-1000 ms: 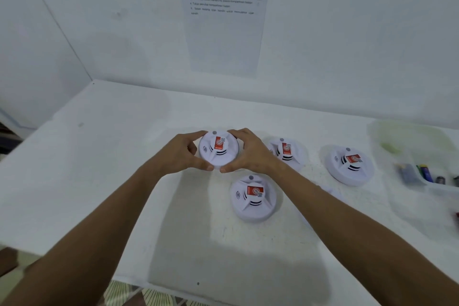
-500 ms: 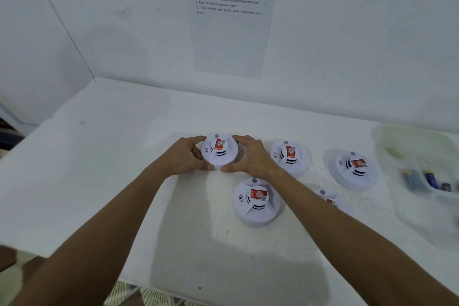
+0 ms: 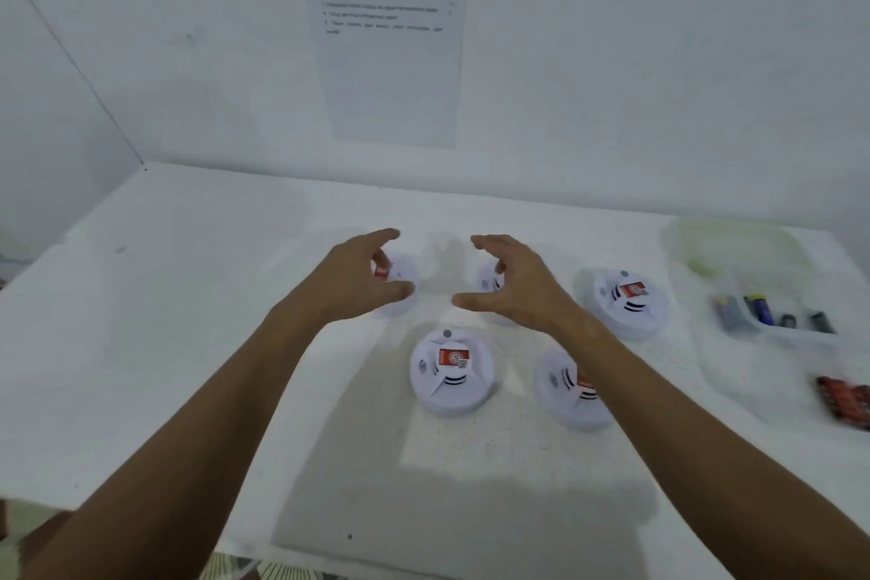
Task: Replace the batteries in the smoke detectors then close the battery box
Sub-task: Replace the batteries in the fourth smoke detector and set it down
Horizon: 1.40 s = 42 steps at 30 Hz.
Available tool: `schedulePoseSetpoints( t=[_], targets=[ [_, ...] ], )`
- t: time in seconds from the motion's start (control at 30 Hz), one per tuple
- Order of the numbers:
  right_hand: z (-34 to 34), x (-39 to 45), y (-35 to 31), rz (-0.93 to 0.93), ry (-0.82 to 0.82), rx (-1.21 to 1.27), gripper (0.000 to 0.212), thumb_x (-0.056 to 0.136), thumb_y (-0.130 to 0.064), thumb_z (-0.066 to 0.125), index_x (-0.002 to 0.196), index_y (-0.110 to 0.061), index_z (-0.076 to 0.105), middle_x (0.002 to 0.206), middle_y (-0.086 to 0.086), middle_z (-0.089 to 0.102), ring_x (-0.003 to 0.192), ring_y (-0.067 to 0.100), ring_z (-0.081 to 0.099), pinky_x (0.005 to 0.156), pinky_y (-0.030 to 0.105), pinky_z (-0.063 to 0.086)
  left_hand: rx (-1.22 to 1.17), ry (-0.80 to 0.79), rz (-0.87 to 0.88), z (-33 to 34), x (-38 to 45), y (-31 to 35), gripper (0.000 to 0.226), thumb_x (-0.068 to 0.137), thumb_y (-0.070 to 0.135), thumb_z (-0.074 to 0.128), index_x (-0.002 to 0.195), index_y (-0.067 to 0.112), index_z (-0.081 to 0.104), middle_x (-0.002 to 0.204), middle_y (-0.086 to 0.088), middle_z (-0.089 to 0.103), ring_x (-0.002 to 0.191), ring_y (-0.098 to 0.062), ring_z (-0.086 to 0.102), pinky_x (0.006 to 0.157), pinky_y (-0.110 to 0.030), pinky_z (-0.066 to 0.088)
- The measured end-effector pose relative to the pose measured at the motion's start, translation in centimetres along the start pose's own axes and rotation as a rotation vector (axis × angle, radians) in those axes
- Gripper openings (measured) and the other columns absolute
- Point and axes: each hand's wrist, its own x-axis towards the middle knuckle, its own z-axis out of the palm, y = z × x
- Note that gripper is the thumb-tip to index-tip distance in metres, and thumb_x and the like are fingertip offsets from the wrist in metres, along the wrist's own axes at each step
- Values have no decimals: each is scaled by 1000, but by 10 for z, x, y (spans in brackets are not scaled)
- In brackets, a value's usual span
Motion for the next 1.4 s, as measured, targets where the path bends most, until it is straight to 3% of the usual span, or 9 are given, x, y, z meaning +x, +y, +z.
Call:
schedulePoseSetpoints(
  t=[0.1, 0.37, 0.5, 0.63, 0.77, 0.9, 1.07, 1.2, 1.4],
  targets=[
    [-34, -17, 21, 66, 64, -37, 90, 68, -33, 90, 145, -24, 45, 149, -1, 44, 131, 23, 41, 108, 40, 40, 57, -103, 90, 20, 20, 35, 82, 73, 50, 77, 143, 35, 37, 110, 10, 54, 93, -10, 53, 84, -23, 38],
    [-55, -30, 52, 164, -25, -50, 95, 68, -28, 91, 148, -17, 40, 142, 2, 49, 105, 7, 47, 91, 22, 40, 155, -358, 171, 69, 49, 72, 79, 62, 39, 88, 130, 22, 51, 115, 3, 55, 102, -18, 55, 83, -31, 46],
    [-44, -22, 49, 188, -119, -97, 104, 62, -31, 93, 148, -15, 36, 147, 4, 44, 134, 20, 40, 109, 32, 36, 204, -401, 124, 77, 51, 66, 68, 45, 52, 84, 101, 23, 58, 95, 5, 67, 88, -18, 64, 79, -38, 54],
    [-36, -16, 55, 167, -115, -122, 100, 56, -32, 95, 139, -12, 46, 135, 8, 52, 127, 25, 45, 111, 46, 35, 161, -346, 98, 85, 51, 65, 54, 58, 31, 90, 103, 15, 64, 96, -1, 69, 88, -19, 63, 80, -32, 51],
    [-45, -22, 62, 116, -106, -126, 111, 58, -33, 95, 149, -15, 35, 140, 6, 45, 132, 23, 42, 113, 42, 35, 118, -302, 118, 85, 44, 76, 57, 58, 27, 91, 106, 13, 66, 98, -1, 68, 86, -18, 62, 77, -31, 51],
    [-77, -45, 57, 35, -89, -106, 115, 61, -33, 94, 153, -28, 26, 128, 0, 39, 120, 16, 41, 103, 34, 42, 30, -249, 174, 76, 29, 104, 81, 53, 38, 91, 125, 37, 54, 112, 9, 62, 90, -9, 63, 76, -25, 54],
    [-124, -81, 47, -60, -71, -74, 111, 64, -36, 92, 152, -30, 24, 126, -8, 41, 113, 11, 43, 95, 26, 44, -66, -226, 260, 75, 5, 160, 86, 59, 26, 91, 134, 31, 49, 103, 16, 68, 88, 1, 65, 77, -12, 49],
    [-157, -105, 52, -81, 12, 12, 101, 64, -33, 93, 143, -32, 31, 114, -12, 54, 91, 7, 59, 72, 7, 48, -169, -198, 315, 86, -8, 199, 97, 65, 24, 89, 144, 32, 34, 107, 17, 69, 90, -2, 65, 69, -10, 45],
    [-206, -141, 76, -82, 0, 161, 95, 64, -15, 90, 134, -43, 33, 115, -2, 62, 97, 16, 63, 73, 19, 54, -136, -211, 364, 110, -19, 234, 85, 70, 30, 85, 140, 42, 39, 122, 18, 59, 99, -1, 60, 74, -16, 49]
  ],
)
